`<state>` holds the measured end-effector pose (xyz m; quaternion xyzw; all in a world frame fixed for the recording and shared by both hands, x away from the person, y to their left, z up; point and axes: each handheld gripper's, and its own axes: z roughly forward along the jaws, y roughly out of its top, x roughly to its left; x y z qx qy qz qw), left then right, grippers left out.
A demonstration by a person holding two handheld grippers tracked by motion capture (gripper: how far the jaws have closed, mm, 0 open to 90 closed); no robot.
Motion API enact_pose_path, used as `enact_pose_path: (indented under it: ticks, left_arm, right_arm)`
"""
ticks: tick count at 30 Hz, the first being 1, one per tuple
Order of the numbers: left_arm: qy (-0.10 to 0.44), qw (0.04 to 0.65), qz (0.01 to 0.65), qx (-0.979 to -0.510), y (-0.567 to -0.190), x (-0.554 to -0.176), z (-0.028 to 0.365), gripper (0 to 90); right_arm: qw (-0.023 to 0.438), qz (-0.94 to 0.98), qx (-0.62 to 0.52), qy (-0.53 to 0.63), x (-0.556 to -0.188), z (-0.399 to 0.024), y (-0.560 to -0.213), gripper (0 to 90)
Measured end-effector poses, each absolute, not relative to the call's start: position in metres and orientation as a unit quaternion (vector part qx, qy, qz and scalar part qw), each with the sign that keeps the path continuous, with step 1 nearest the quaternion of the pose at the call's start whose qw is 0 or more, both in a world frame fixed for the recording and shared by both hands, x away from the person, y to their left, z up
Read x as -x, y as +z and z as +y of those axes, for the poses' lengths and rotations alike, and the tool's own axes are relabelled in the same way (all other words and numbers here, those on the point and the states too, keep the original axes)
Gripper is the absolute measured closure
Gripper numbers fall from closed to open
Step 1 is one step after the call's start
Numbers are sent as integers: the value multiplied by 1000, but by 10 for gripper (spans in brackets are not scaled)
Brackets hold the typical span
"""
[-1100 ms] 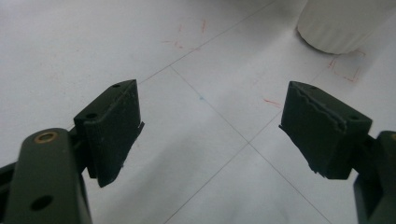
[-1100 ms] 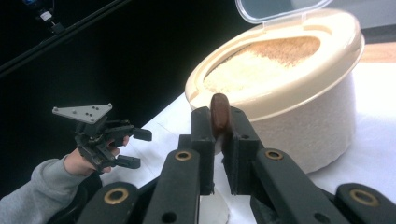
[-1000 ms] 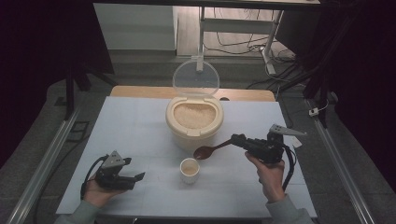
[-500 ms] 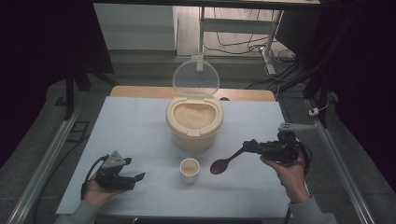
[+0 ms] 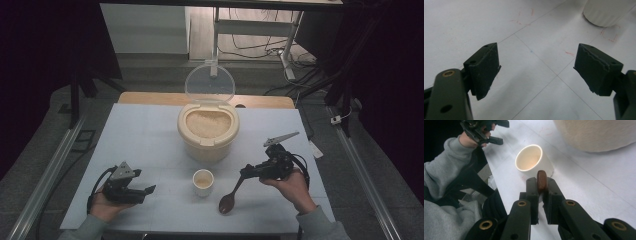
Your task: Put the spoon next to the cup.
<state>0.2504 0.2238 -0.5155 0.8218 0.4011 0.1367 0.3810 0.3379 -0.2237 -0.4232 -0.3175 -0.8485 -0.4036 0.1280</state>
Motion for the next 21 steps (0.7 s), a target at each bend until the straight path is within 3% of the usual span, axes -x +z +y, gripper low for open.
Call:
enact_pose_path:
  ticks: [7, 21]
  left_arm:
    - [136, 380, 402, -822, -516, -251, 224, 196]
    - [136, 377, 403, -823, -518, -251, 223, 194]
  right_arm:
    - [126, -843, 323, -411, -349, -208, -434, 813]
    - [57, -815, 373, -440, -368, -203, -476, 701]
